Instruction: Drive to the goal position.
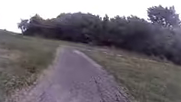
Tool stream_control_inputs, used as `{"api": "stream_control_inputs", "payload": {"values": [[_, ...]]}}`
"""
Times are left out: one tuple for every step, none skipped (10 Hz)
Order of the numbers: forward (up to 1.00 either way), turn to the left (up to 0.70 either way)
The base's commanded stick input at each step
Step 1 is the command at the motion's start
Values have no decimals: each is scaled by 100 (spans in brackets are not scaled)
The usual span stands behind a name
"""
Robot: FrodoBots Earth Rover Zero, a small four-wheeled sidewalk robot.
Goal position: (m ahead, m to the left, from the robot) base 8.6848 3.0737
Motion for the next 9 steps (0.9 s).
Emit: {"api": "stream_control_inputs", "payload": {"values": [[85,1],[18,1],[6,0],[0,0],[0,0],[0,0],[0,0],[0,0],[0,0]]}}
